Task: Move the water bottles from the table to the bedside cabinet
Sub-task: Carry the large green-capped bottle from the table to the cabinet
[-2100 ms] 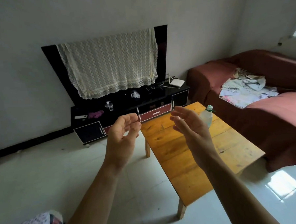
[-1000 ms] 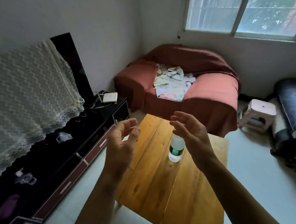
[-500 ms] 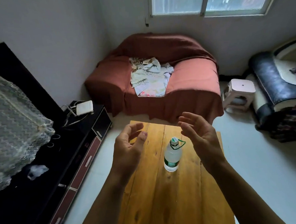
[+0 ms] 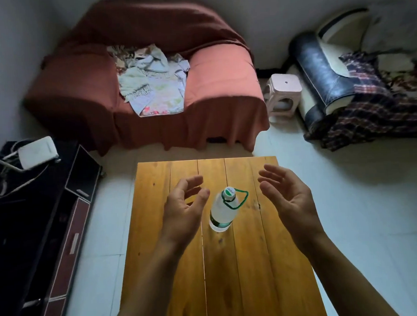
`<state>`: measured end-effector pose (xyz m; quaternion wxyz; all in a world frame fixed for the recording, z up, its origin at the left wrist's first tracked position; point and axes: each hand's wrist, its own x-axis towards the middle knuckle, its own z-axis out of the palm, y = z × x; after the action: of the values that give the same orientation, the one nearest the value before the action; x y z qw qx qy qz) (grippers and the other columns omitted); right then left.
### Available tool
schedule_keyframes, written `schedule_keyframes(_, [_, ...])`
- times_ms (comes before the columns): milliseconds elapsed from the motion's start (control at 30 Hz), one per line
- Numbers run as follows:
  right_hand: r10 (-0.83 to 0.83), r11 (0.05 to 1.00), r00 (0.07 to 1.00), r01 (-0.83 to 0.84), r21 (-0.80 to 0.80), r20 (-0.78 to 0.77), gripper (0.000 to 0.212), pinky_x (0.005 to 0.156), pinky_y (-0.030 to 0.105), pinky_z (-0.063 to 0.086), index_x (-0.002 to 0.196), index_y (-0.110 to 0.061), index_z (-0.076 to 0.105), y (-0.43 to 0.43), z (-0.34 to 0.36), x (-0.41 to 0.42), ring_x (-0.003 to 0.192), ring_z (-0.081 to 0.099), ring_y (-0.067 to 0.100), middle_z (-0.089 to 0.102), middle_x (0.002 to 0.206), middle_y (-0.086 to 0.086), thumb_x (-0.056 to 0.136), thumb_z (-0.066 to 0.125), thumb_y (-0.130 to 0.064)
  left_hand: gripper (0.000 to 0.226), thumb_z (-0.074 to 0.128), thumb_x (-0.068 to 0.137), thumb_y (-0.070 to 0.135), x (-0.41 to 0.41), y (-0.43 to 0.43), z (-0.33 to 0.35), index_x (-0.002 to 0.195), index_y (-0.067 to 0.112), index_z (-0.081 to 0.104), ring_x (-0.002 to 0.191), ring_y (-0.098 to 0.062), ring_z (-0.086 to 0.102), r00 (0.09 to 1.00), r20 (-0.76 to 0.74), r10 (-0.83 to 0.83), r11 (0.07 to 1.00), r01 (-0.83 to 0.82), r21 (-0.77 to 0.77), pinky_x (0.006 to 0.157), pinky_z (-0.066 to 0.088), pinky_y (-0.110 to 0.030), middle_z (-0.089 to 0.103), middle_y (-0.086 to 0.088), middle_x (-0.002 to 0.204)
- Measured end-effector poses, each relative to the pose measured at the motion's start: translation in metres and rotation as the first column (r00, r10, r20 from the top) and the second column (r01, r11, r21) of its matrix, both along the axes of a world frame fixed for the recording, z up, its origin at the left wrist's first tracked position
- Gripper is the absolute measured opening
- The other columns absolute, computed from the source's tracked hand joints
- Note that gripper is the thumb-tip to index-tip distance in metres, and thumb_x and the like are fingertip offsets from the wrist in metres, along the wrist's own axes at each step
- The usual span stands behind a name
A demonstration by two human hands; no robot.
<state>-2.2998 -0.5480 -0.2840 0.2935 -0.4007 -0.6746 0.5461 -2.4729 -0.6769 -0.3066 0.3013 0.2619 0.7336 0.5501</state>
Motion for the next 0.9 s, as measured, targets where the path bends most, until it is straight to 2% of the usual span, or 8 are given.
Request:
schedule_keyframes(100, [-0.012,0.999,1.000,0.013,-0.037,0.011,0.055,0.085,0.014,0.057,0.136,-0.025,0.057,0.007,-0.028,-0.004,0.117,0.065,0.001,0.066,0.129,-0.011,0.083,0.067,-0.040,0.034,0.062,0.094,0.031,-0.006,0.009,-0.024,0.128,0.027,0.058,0.117,-0.005,0.059,0.999,0.006,-0.047,0.997,0.048,-0.054,0.088,0.054,-0.024,0.062,0.013,0.126])
schedule_keyframes(233, [0.018,0.995,0.999,-0.015,-0.097,0.029,0.059,0.090,0.019,0.057,0.134,-0.032,0.057,0.015,-0.068,-0.003,0.120,0.063,0.000,0.065,0.130,-0.017,0.078,0.073,-0.038,0.037,0.066,0.092,0.029,-0.008,0.021,-0.058,0.128,0.028,0.058,0.117,-0.004,0.058,0.998,0.016,-0.066,0.992,0.067,-0.109,0.083,0.053,-0.020,0.062,0.012,0.126])
schedule_keyframes(433, [0.070,0.982,0.992,-0.051,-0.180,0.104,0.079,0.094,0.016,0.054,0.140,-0.035,0.053,0.026,-0.122,0.010,0.125,0.059,-0.003,0.061,0.136,-0.018,0.067,0.083,-0.039,0.046,0.071,0.088,0.020,-0.002,0.034,-0.110,0.131,0.026,0.056,0.120,-0.005,0.055,0.990,0.081,-0.112,0.975,0.125,-0.184,0.073,0.052,-0.009,0.058,0.011,0.131])
schedule_keyframes(567, [0.120,0.965,0.982,-0.080,-0.251,0.148,0.085,0.106,0.029,0.052,0.141,-0.038,0.050,0.028,-0.157,0.007,0.129,0.056,0.000,0.058,0.141,-0.017,0.065,0.087,-0.035,0.055,0.075,0.085,0.017,0.000,0.040,-0.142,0.134,0.028,0.053,0.119,-0.004,0.055,0.985,0.113,-0.127,0.967,0.148,-0.206,0.078,0.054,-0.013,0.057,0.010,0.133])
schedule_keyframes(667, [0.152,0.953,0.971,-0.095,-0.286,0.184,0.082,0.110,0.039,0.050,0.140,-0.046,0.049,0.029,-0.181,0.001,0.133,0.053,0.004,0.056,0.143,-0.018,0.071,0.091,-0.030,0.068,0.080,0.080,0.017,0.000,0.046,-0.160,0.139,0.030,0.049,0.126,-0.005,0.051,0.980,0.107,-0.170,0.956,0.191,-0.222,0.093,0.055,-0.026,0.054,0.012,0.138])
schedule_keyframes(733, [0.175,0.948,0.964,-0.110,-0.298,0.200,0.081,0.112,0.045,0.048,0.141,-0.044,0.049,0.029,-0.192,-0.004,0.136,0.051,0.007,0.057,0.143,-0.017,0.073,0.091,-0.028,0.079,0.084,0.075,0.021,-0.001,0.050,-0.169,0.143,0.031,0.044,0.128,-0.007,0.050,0.974,0.094,-0.207,0.943,0.224,-0.247,0.097,0.054,-0.031,0.051,0.012,0.143])
schedule_keyframes(900, [0.234,0.945,0.948,-0.170,-0.280,0.215,0.067,0.113,0.038,0.046,0.127,-0.056,0.053,0.030,-0.204,-0.019,0.129,0.051,-0.008,0.059,0.128,-0.039,0.076,0.088,-0.030,0.089,0.086,0.072,0.022,-0.001,0.059,-0.184,0.147,0.032,0.039,0.134,-0.010,0.045,0.960,0.068,-0.271,0.924,0.280,-0.261,0.102,0.052,-0.034,0.047,0.012,0.147])
